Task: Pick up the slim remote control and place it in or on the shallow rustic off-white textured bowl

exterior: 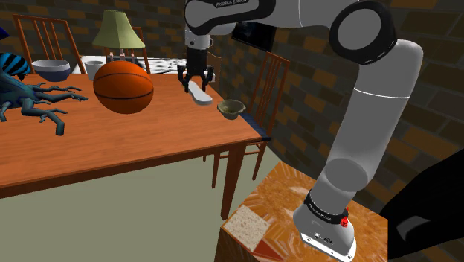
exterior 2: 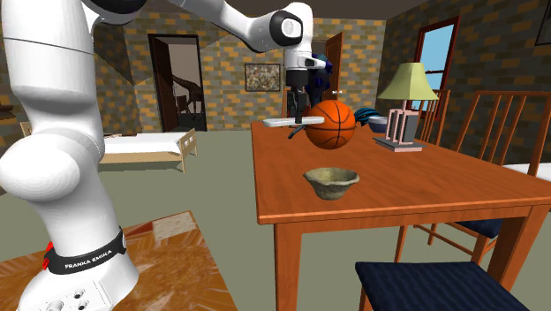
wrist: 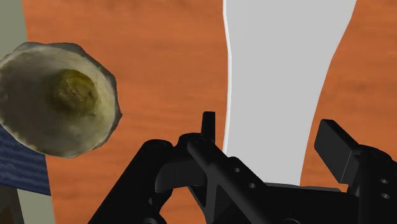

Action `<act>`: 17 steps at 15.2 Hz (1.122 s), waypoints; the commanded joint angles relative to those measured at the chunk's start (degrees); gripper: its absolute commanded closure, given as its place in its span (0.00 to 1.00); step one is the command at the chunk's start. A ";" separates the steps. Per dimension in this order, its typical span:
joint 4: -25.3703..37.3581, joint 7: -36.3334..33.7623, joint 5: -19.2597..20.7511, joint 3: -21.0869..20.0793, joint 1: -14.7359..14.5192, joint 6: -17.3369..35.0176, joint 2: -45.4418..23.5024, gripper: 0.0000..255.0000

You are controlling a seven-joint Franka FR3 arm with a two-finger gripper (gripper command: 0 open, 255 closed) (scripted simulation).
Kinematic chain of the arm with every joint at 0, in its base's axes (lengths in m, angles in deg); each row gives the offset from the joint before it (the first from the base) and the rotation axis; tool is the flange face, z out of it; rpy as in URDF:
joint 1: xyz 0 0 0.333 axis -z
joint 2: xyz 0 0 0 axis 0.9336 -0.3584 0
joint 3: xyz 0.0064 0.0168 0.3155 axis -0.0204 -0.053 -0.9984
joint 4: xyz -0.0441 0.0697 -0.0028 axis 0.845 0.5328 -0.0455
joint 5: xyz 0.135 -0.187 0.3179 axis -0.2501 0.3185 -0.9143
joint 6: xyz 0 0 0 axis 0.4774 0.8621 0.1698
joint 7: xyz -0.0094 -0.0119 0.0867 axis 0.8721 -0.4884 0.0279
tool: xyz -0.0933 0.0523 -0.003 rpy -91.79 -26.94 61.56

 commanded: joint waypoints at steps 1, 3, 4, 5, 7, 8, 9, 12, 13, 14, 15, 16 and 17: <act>-1.81 2.89 -0.42 1.12 1.64 0.33 1.48 1.00; -2.98 5.55 -0.69 2.24 3.13 0.45 2.51 1.00; -3.46 6.89 -0.80 2.82 3.87 0.48 2.94 1.00; -3.87 8.22 -0.90 3.40 4.59 0.50 3.31 1.00; -4.47 10.88 -1.05 4.59 6.04 0.48 3.90 1.00; -4.67 12.21 -1.11 5.20 6.75 0.45 4.11 1.00; -4.80 13.54 -1.17 5.80 7.46 0.40 4.27 1.00; -4.78 17.51 -1.28 7.65 9.56 0.17 4.41 1.00; -4.64 18.83 -1.32 8.26 10.26 0.07 4.35 1.00; -4.28 20.90 -1.37 9.22 11.36 -0.13 4.14 1.00; -4.97 20.91 -1.37 9.21 11.37 0.63 4.08 1.00; -5.65 20.93 -1.38 9.21 11.37 1.38 4.01 1.00; -6.32 20.94 -1.38 9.21 11.37 2.13 3.92 1.00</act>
